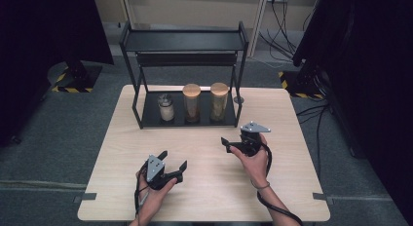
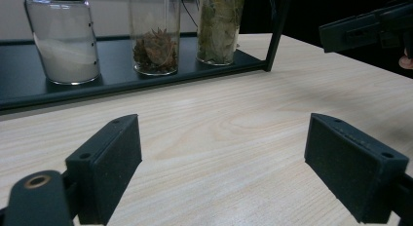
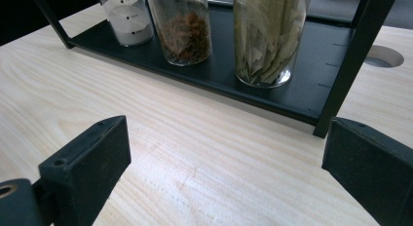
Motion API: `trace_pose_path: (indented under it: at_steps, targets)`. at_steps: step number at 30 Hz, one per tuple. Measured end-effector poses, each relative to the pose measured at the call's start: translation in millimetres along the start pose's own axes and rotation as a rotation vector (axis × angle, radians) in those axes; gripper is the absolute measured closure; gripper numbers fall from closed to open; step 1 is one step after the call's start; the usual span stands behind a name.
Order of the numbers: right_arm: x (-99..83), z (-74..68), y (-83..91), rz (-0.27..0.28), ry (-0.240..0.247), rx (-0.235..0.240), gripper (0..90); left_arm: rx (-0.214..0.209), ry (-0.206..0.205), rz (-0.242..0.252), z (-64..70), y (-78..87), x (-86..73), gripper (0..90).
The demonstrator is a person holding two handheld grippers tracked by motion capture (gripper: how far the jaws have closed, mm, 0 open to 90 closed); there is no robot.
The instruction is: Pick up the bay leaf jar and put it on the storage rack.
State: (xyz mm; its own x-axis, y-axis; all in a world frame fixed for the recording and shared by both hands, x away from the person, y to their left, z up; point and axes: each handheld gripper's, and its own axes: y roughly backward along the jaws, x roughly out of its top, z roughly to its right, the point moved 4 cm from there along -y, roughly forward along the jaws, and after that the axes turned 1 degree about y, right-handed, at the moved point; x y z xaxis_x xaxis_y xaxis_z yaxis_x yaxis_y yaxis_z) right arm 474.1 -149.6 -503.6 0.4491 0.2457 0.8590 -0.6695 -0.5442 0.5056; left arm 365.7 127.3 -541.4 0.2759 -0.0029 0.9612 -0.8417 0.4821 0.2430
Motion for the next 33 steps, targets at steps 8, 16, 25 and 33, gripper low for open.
trace_pose_path:
  at_steps: [8,16,25,33]
  targets:
    - [-8.4,2.3,4.7,-0.007,-0.007,0.000,3.7,0.001,0.001,0.000,-0.1,0.0,0.0,13.0]
    - [-16.6,2.0,7.9,-0.014,-0.012,0.005,3.7,0.002,0.000,0.001,0.0,0.0,0.0,13.0]
    - [-20.8,1.2,12.6,-0.008,-0.020,0.010,3.7,0.002,0.002,0.001,0.1,0.0,0.0,13.0]
    - [-26.4,3.3,15.8,-0.016,-0.020,0.008,3.7,0.002,0.004,0.003,0.1,0.1,0.0,13.0]
